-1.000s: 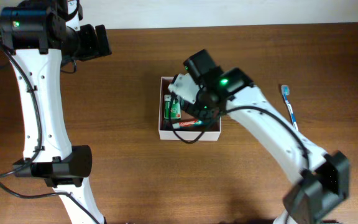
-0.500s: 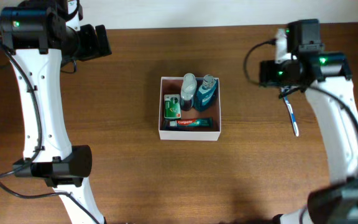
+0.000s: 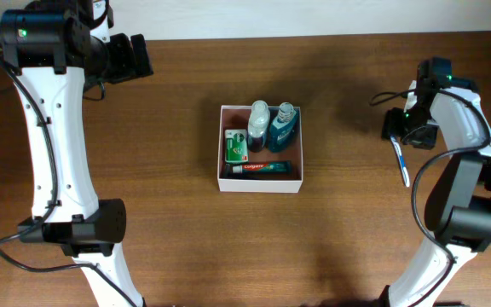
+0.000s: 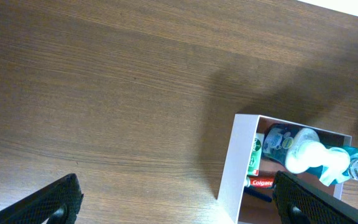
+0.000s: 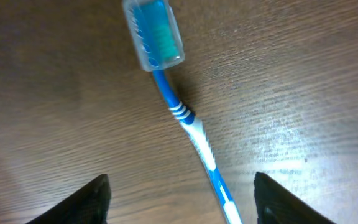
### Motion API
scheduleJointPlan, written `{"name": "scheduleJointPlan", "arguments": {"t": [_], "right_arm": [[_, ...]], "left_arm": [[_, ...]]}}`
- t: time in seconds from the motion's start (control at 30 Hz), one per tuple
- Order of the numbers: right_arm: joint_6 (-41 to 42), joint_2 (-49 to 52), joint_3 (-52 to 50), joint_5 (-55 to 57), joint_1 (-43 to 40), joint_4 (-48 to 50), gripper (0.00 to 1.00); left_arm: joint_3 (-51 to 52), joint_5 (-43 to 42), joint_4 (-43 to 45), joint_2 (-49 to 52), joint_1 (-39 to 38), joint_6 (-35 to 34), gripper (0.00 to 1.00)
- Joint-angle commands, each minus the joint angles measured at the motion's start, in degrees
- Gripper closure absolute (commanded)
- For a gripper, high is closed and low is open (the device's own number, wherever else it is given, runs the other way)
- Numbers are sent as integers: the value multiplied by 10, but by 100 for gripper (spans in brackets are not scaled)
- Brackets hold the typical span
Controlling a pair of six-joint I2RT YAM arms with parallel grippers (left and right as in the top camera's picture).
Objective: Pack container
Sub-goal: 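Grasp the blue toothbrush with the right gripper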
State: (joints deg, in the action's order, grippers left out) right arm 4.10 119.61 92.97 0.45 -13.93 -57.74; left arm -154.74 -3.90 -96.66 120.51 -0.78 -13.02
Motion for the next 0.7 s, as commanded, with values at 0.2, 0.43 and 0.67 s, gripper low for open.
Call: {"name": "scheduleJointPlan", "arguments": {"t": [0.2,0.43,0.67], "right_arm": [[-20,58,-5,3,-3,-1,53],[-20,58,-17,-19,-3,-12,66],[-20,59,-62,-19,-3,10,76]], "left_arm": [[-9,-2,0,-15,2,7,1],[-9,-2,0,-15,2,7,1],[-9,-2,0,-15,2,7,1]]}}
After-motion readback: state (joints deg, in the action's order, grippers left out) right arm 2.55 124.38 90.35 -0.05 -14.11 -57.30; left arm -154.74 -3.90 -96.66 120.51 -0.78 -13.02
